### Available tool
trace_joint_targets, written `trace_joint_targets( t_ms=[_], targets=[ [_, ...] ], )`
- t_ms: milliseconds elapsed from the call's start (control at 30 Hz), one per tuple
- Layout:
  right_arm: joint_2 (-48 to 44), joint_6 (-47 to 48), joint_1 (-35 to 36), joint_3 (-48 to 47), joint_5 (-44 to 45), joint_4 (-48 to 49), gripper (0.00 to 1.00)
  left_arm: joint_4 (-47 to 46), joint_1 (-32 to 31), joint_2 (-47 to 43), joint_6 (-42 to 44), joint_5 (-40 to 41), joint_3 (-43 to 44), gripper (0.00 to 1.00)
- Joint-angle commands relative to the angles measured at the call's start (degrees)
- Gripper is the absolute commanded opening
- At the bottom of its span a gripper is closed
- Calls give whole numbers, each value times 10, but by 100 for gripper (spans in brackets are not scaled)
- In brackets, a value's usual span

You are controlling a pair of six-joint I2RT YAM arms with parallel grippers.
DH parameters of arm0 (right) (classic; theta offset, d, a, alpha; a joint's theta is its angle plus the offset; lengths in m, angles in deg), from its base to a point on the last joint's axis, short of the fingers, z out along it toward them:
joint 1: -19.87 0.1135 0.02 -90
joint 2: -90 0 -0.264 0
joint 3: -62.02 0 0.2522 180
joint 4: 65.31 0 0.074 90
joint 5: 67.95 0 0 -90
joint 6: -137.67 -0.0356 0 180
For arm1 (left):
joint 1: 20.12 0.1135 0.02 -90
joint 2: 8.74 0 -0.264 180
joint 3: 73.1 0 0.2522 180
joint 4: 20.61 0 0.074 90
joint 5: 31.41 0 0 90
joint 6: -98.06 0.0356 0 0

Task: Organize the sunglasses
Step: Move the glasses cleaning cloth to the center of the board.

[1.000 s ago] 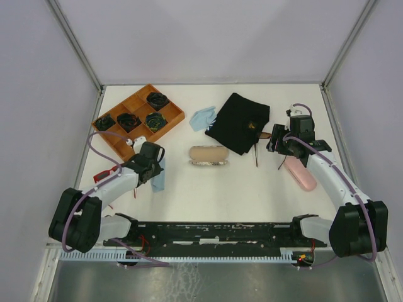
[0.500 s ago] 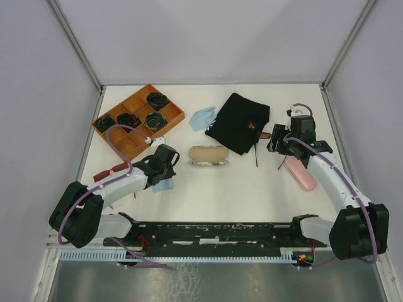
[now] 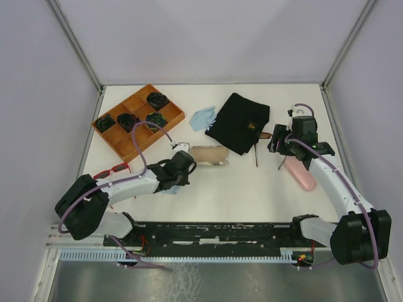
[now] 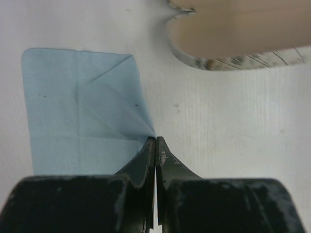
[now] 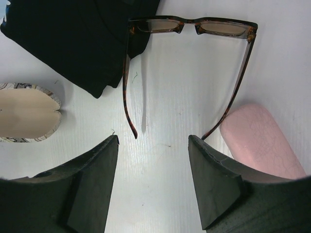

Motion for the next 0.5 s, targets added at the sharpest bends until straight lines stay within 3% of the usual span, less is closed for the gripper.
trace_joint_targets(
  t_ms=[0,233,467],
  targets=[
    [-22,11,2,-6,-4,4,68,-9,-61,12,36,9,29,3],
    [-38,8,2,3,-4,3,68,-7,-170,63,39,28,59,3],
    [-55,6,2,8,1,-4,68,-29,-229,108,27,23,102,3]
  ],
)
